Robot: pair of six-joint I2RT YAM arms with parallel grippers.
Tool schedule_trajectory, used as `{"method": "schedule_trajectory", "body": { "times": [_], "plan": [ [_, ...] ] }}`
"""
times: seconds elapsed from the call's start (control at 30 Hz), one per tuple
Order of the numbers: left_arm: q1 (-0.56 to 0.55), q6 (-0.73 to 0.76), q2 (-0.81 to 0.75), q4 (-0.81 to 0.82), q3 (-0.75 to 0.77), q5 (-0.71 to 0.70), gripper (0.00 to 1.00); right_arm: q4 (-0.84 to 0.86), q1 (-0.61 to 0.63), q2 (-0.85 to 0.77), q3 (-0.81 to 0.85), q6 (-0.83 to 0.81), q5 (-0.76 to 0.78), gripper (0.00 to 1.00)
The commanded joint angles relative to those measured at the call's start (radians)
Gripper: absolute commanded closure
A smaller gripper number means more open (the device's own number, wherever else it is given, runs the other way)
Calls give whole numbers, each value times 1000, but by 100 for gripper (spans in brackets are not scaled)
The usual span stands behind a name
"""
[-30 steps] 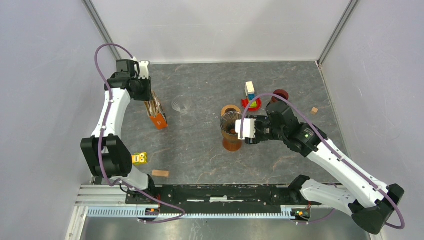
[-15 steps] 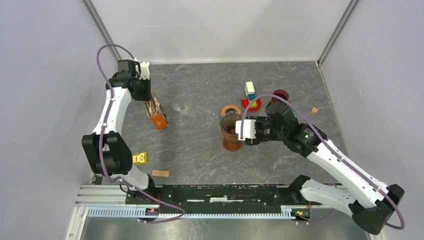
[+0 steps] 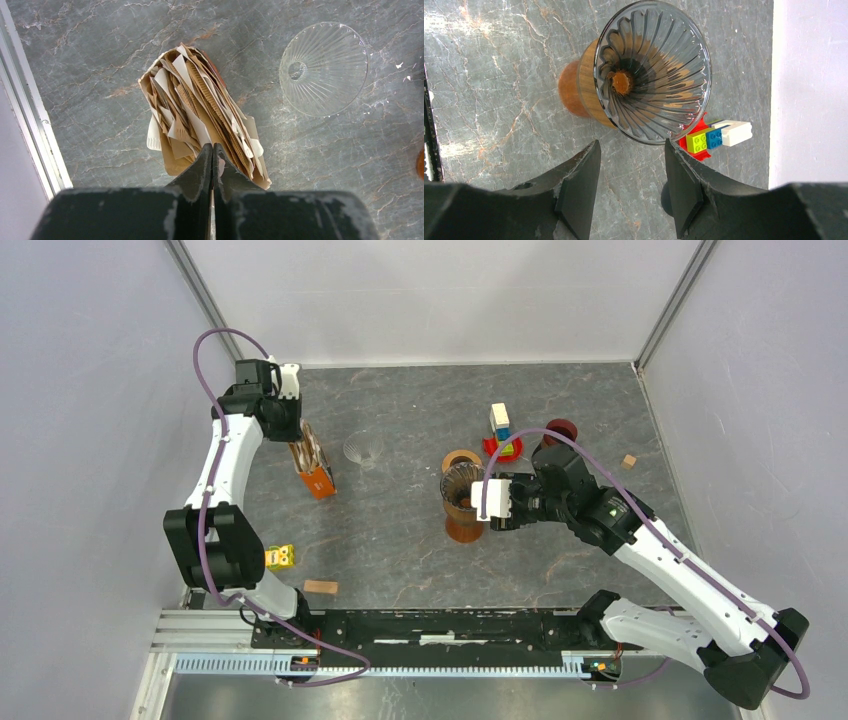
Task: Place the coffee filter in the dripper
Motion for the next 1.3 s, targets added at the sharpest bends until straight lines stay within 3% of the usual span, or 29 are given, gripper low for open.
{"method": "schedule_trajectory", "body": {
  "times": [0.0, 0.5, 0.7, 0.9, 1.0, 1.17, 1.27],
  "plan": [
    [3, 3, -44, 16, 42, 15, 98, -1, -3, -4, 2, 6, -17, 44],
    [2, 22, -135, -67, 137, 91, 98, -14, -3, 48, 97, -7, -54, 39],
    [-1, 96, -271, -115, 167, 304, 98, 17, -1, 95, 201, 4, -146, 35],
    [-16, 231, -350, -308, 293, 577, 98, 96, -2, 145, 310, 52, -237, 31],
    [-72, 301, -373, -396, 325, 673, 98, 130, -1, 161, 347, 70, -277, 28],
    [-325, 360, -417, -428, 282, 698, 98, 144, -1, 192, 383, 103, -328, 15],
    [-435, 359, -424, -409, 252, 711, 98, 143, -1, 186, 369, 104, -363, 13]
  ]
}}
